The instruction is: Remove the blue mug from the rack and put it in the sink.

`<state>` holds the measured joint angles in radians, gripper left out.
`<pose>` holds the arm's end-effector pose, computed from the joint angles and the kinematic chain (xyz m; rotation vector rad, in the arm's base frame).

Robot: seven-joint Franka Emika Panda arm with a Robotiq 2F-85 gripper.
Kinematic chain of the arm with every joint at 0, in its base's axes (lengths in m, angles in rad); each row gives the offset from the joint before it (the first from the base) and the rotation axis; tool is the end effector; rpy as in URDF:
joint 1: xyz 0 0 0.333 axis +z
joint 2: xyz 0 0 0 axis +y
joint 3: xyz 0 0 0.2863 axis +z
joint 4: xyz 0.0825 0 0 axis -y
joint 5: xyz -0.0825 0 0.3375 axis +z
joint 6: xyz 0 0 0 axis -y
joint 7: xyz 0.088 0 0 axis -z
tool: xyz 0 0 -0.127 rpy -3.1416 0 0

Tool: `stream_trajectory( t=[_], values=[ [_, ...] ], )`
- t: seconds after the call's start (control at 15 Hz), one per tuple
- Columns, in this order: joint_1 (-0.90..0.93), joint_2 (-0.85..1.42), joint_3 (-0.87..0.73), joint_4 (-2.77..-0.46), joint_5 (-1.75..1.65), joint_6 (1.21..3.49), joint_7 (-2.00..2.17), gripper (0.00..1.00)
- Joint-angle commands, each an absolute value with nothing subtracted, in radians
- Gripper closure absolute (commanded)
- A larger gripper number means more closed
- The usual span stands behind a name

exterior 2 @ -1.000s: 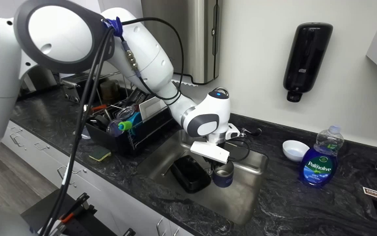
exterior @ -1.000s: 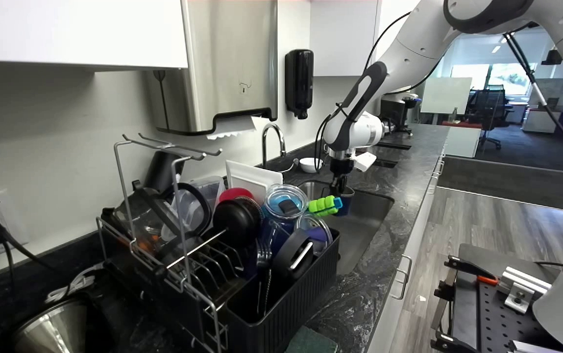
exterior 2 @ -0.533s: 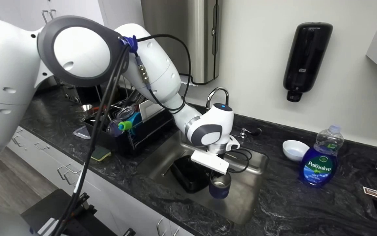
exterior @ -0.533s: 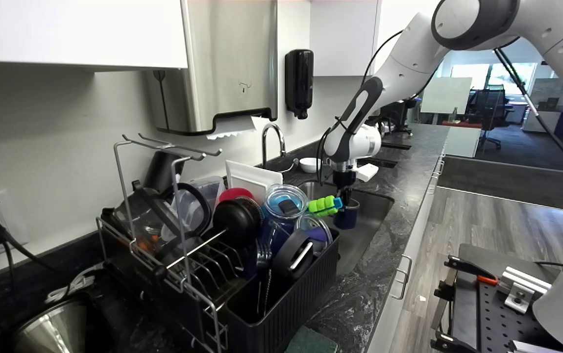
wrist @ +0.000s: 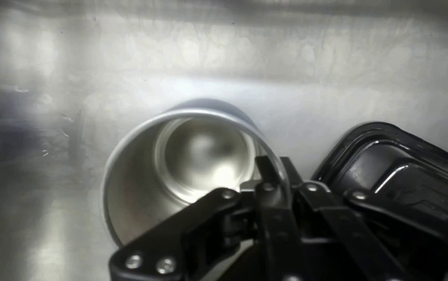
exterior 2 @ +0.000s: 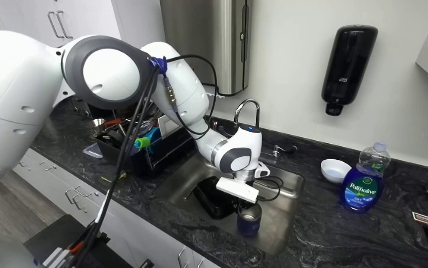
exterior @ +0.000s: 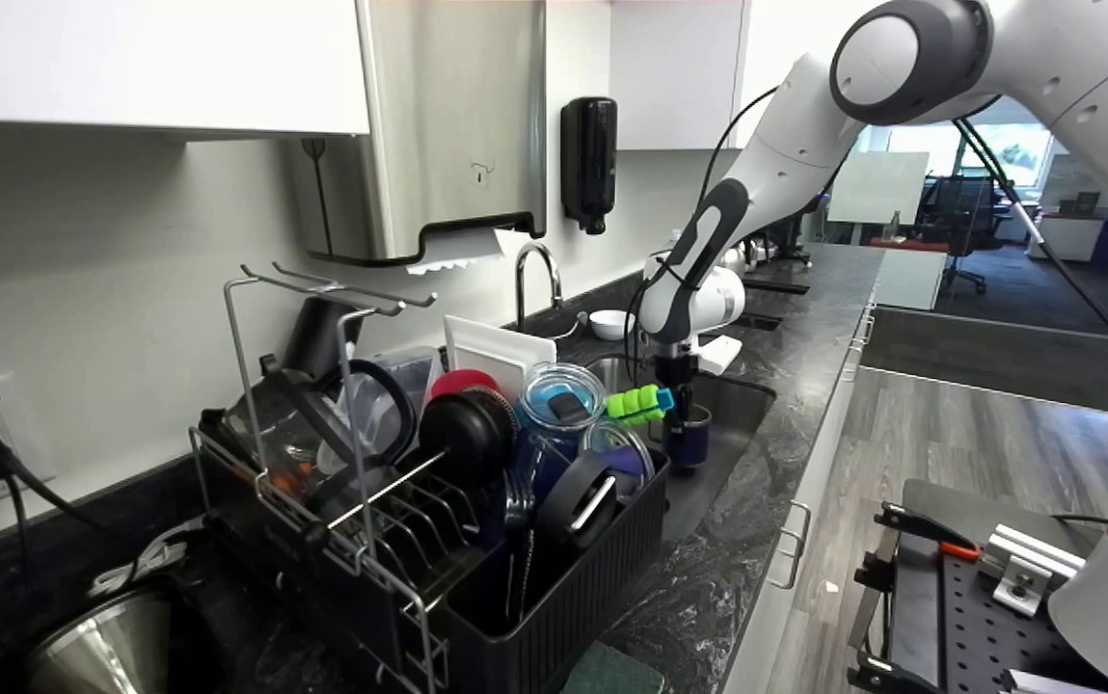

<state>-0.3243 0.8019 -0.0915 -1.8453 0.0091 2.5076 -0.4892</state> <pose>0.5175 -0.2296 0.0786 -3.1264 -0.1391 0.2352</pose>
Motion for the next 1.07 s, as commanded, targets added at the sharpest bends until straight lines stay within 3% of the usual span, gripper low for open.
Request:
stream_trajectory(
  t=[0.0, 0.4, 0.47, 1.0],
  values=[
    [-0.326, 0.819, -0.090, -1.815, -0.036, 2.480, -0.456, 0.98],
    [-0.338, 0.827, -0.077, -1.800, -0.034, 2.486, -0.462, 0.98],
    [-0.338, 0.826, -0.078, -1.798, -0.034, 2.489, -0.460, 0.74],
    [-0.334, 0.811, -0.088, -1.787, -0.043, 2.490, -0.457, 0.19]
  ],
)
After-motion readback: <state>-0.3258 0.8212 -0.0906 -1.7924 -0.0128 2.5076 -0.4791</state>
